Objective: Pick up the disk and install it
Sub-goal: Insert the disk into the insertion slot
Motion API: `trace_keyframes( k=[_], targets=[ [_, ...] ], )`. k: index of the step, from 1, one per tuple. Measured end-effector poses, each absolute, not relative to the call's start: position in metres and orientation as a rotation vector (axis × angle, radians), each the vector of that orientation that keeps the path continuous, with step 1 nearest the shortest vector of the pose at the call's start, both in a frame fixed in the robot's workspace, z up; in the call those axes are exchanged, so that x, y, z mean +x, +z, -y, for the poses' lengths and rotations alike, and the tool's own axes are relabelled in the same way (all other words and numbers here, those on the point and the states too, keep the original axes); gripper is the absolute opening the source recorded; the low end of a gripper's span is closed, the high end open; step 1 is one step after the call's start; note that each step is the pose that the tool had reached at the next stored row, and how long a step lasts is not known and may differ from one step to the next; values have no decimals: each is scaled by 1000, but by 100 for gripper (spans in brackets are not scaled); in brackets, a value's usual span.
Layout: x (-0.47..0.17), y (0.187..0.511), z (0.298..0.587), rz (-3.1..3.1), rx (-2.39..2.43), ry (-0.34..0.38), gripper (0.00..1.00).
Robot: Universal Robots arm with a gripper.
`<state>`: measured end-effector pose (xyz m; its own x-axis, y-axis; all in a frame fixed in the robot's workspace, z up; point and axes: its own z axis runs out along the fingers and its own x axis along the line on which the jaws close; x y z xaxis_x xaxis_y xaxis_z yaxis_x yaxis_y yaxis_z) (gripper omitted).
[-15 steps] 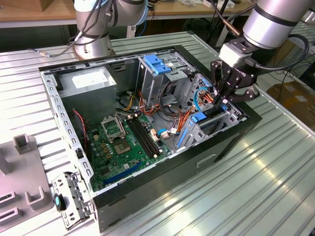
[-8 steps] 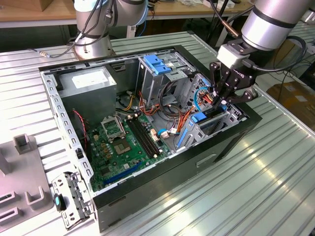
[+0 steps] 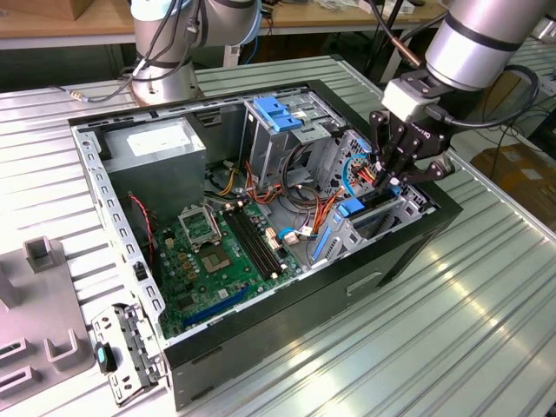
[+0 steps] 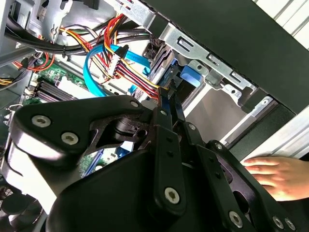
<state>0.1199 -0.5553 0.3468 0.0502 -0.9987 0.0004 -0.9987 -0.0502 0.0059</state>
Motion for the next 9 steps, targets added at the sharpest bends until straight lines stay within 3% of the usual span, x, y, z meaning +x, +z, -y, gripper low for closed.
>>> trace_keyframes(
  k=[9],
  targets=[
    [120, 346, 555, 2167, 2269, -6, 17]
  ],
)
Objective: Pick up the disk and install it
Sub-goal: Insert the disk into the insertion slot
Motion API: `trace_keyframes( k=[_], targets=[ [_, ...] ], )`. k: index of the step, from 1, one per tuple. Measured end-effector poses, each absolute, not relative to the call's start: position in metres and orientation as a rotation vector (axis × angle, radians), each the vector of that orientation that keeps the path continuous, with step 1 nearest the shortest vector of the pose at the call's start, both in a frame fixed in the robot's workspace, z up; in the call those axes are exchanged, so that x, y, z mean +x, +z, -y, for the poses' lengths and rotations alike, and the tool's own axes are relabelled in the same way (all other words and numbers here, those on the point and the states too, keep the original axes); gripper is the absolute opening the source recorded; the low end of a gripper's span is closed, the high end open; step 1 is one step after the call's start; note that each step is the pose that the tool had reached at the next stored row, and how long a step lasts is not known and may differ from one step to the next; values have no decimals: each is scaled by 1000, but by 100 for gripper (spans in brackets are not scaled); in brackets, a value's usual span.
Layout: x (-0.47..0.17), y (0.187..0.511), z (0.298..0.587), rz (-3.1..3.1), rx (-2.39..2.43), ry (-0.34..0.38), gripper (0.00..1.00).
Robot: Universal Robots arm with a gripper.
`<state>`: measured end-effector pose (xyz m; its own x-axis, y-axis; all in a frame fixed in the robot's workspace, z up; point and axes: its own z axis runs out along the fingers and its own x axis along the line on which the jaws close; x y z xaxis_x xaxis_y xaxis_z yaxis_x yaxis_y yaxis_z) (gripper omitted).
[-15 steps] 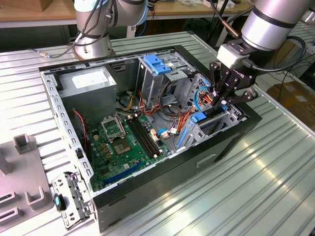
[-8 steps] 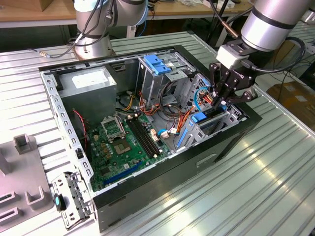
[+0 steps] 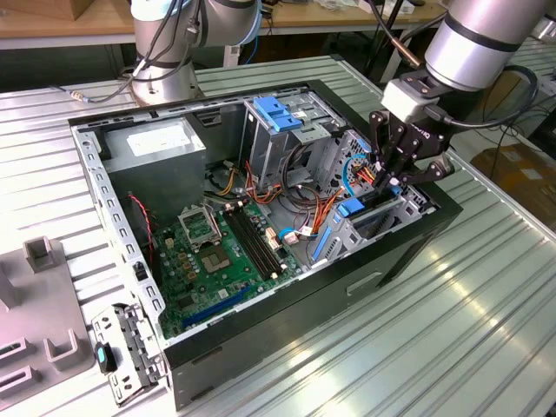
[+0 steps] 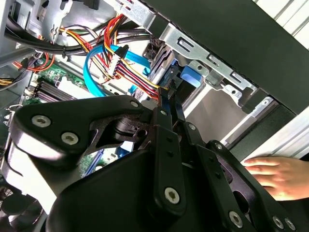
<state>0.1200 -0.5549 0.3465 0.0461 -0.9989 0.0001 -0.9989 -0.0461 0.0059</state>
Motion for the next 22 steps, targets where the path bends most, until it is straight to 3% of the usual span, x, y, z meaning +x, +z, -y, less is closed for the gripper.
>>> trace_keyframes(
  k=[22],
  targets=[
    [121, 343, 554, 2209, 2227, -6, 17]
  ],
)
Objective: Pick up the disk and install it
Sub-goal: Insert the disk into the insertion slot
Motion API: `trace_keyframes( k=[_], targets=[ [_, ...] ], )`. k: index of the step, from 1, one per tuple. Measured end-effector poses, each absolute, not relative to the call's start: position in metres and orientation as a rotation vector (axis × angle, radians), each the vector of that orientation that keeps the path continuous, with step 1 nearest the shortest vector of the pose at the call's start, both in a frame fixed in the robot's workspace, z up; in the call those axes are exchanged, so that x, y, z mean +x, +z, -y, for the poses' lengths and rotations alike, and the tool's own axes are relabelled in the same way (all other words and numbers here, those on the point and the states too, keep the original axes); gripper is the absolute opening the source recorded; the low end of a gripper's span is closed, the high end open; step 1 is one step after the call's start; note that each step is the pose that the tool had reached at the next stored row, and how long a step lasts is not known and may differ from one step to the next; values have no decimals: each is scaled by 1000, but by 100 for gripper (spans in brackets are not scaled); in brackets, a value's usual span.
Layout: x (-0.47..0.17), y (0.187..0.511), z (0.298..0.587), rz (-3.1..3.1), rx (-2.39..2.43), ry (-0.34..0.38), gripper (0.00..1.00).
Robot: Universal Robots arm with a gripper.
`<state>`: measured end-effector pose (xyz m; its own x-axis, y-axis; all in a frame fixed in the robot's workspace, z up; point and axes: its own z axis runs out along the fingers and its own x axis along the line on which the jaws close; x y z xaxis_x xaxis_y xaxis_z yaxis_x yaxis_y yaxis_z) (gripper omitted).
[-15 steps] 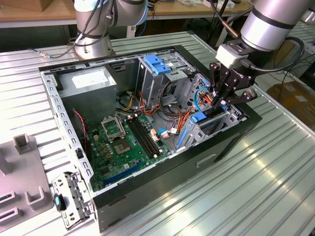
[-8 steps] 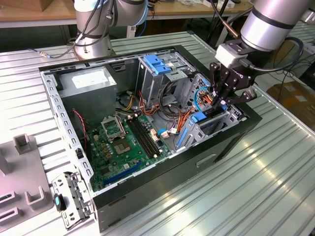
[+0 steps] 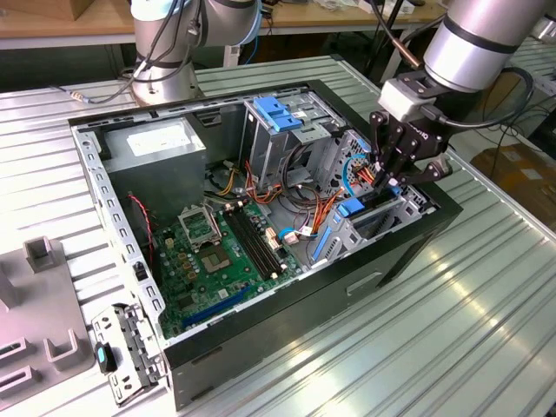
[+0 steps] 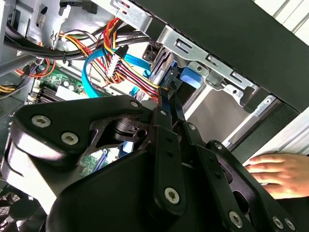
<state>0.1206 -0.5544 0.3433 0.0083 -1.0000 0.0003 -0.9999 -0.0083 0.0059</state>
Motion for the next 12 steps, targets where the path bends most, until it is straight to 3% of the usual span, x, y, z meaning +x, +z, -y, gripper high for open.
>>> trace_keyframes(
  k=[11, 12],
  targets=[
    [121, 342, 554, 2210, 2227, -6, 18],
    [121, 344, 554, 2210, 2227, -6, 24]
  ],
)
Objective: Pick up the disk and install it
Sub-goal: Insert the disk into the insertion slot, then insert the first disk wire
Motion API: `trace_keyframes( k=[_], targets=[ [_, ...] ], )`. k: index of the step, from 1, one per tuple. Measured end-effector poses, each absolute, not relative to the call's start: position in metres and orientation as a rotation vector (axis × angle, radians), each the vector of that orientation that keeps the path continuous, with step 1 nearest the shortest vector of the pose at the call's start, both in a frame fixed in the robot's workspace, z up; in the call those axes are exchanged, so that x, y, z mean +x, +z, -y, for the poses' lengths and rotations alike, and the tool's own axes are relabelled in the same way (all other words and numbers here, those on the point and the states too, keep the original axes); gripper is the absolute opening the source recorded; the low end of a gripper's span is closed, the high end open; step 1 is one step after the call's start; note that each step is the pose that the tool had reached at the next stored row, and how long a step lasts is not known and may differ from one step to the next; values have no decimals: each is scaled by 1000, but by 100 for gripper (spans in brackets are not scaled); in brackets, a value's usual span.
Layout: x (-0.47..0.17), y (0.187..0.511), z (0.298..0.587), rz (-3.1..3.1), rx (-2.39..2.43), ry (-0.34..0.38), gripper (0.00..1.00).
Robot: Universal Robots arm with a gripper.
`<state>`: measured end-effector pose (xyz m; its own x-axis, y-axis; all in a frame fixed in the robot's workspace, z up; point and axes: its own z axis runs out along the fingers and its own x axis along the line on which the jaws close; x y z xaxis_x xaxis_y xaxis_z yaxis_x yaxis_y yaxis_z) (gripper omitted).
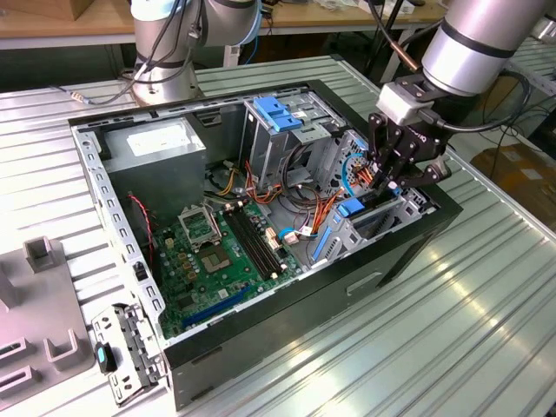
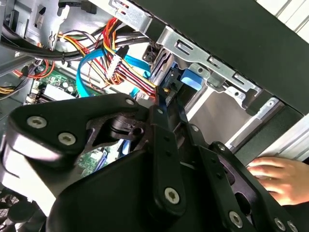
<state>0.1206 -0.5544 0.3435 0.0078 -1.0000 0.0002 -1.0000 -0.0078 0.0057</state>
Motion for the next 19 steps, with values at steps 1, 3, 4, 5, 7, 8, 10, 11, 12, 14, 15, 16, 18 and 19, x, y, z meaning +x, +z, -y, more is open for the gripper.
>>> trace_keyframes(
  k=[1, 3, 4, 5, 7, 8, 10, 11, 12, 14, 15, 16, 18, 19],
  targets=[
    [121, 347, 554, 2210, 2227, -6, 24],
    [121, 353, 554, 2210, 2227, -6, 24],
    [121, 353, 554, 2210, 2227, -6, 24],
    [121, 353, 554, 2210, 2227, -6, 24],
    [121, 353, 554, 2210, 2227, -6, 23],
    [121, 353, 554, 2210, 2227, -6, 16],
    [121, 353, 554, 2210, 2227, -6, 11],
    [121, 353, 554, 2210, 2227, -6, 11],
    [121, 353, 554, 2210, 2227, -6, 11],
    [121, 353, 554, 2210, 2227, -6, 11],
    [121, 353, 554, 2210, 2227, -6, 11],
    [121, 353, 554, 2210, 2227, -6, 11],
    [121, 353, 554, 2210, 2227, -6, 11],
    [120, 354, 554, 2210, 2227, -6, 11]
  ],
)
